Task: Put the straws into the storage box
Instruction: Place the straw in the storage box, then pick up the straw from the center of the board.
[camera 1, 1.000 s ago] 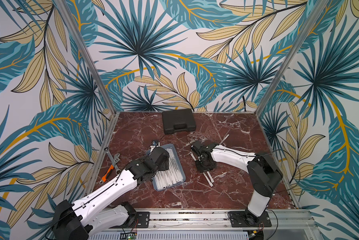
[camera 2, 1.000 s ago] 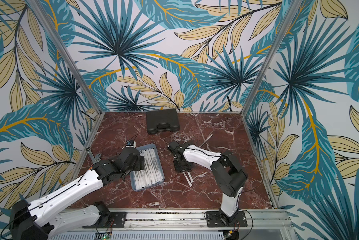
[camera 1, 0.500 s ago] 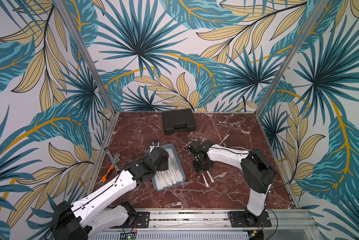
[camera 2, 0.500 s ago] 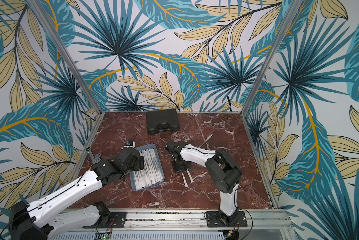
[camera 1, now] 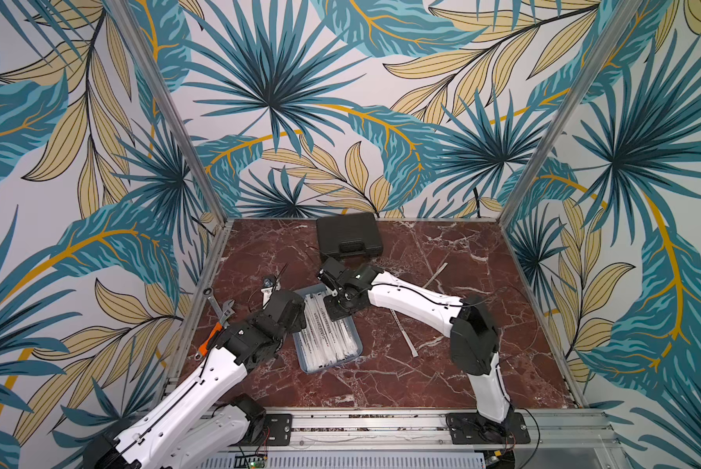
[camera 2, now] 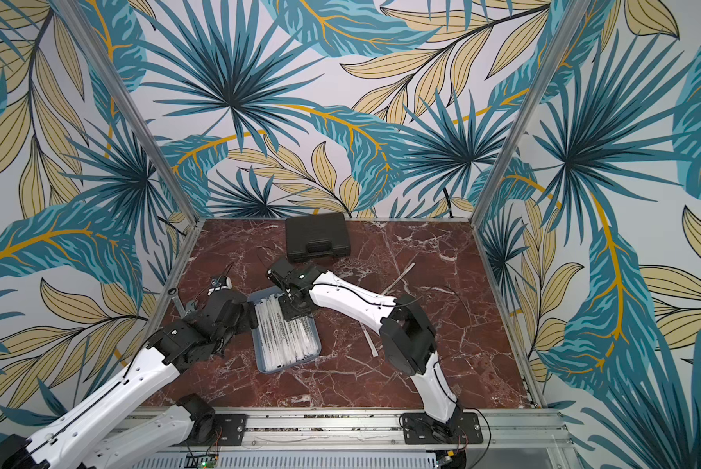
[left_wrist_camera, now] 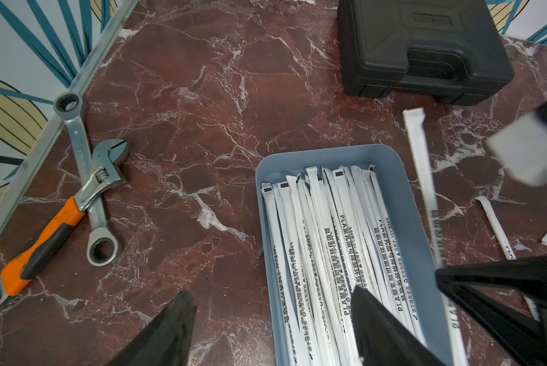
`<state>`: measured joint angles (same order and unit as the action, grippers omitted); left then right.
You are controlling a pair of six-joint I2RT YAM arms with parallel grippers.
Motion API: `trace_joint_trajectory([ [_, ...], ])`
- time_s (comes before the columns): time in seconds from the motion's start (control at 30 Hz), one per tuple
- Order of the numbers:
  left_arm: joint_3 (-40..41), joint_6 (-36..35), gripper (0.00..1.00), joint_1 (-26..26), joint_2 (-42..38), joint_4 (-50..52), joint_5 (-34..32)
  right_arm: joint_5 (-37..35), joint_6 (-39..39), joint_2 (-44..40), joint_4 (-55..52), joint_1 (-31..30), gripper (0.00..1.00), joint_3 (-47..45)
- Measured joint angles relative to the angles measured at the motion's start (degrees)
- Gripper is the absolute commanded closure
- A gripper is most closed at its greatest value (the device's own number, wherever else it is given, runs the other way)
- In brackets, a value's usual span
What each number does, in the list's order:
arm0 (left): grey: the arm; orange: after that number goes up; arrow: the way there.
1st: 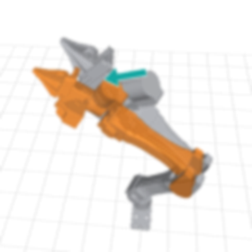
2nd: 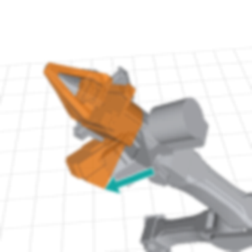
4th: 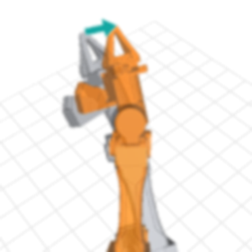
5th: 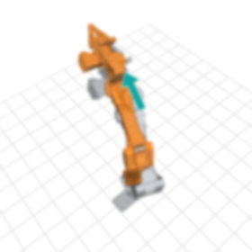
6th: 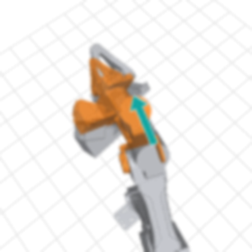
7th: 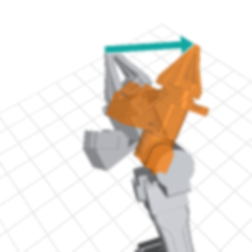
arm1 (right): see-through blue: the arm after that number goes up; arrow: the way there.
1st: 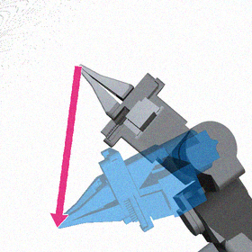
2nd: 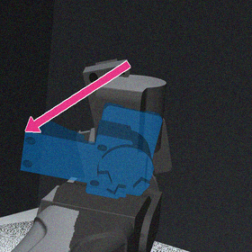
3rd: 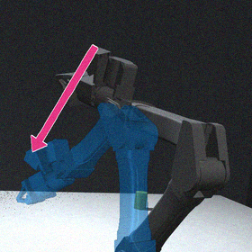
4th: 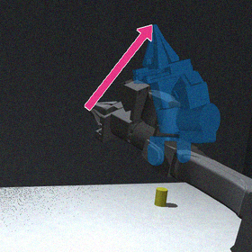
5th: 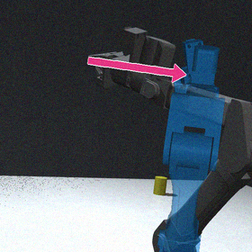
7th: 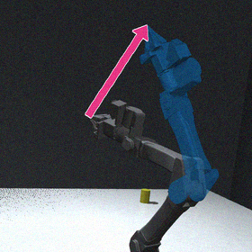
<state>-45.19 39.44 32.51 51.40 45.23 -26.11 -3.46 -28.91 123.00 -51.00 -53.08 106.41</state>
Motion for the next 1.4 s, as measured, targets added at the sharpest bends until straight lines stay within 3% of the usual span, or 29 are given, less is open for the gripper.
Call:
trace_joint_trajectory([
  [0.2, 0.07, -0.02, 0.18, 0.0, -0.02, -0.26, 0.48, -0.76, -1.51, 4.87, -1.62, 0.61, 0.93, -0.02],
  [0.37, 0.07, -0.17, 0.18, -0.02, 0.0, -0.44, 0.74, -1.05, -2.45, 4.87, -1.84, 0.85, 0.79, 0.0],
  [0.5, 0.07, -0.44, 0.18, -0.13, 0.04, -0.46, 0.83, -1.73, -2.56, 4.57, -2.89, 0.87, 0.77, 0.0],
  [0.63, 0.04, -1.05, 0.19, -0.15, 0.57, -0.52, 0.87, -2.73, -2.58, 1.4, -3.69, 1.07, 0.77, -1.4],
  [0.73, -0.26, -1.73, 0.19, -0.04, 2.01, -0.46, 1.86, -3.65, -2.58, -5.6, -3.56, 2.54, 0.77, -6.86],
  [0.87, -2.32, -1.7, 0.19, 6.1, 7.5, -2.03, 2.8, -4.13, -1.99, -15.52, -2.4, 10.54, 0.69, -18.12],
  [0.97, -4.39, -1.64, 0.19, 13.66, 14.71, -5.81, 4.44, -5.29, -0.72, -17.27, -1.99, 16.63, 0.67, -24.15],
  [1.03, -5.68, -1.46, 0.19, 16.76, 19.8, -8.11, 5.97, -5.29, -0.09, -16.76, -1.64, 17.55, 0.67, -26.47],
  [1.2, -6.62, -1.29, 0.2, 18.47, 27.43, -10.32, 8.2, -4.39, 1.09, -15.58, 1.38, 16.26, 0.67, -30.05],
  [1.4, -6.62, -1.27, 0.19, 18.47, 28.41, -10.27, 8.57, -3.76, 1.66, -13.81, 5.01, 16.44, 0.77, -33.9],
])
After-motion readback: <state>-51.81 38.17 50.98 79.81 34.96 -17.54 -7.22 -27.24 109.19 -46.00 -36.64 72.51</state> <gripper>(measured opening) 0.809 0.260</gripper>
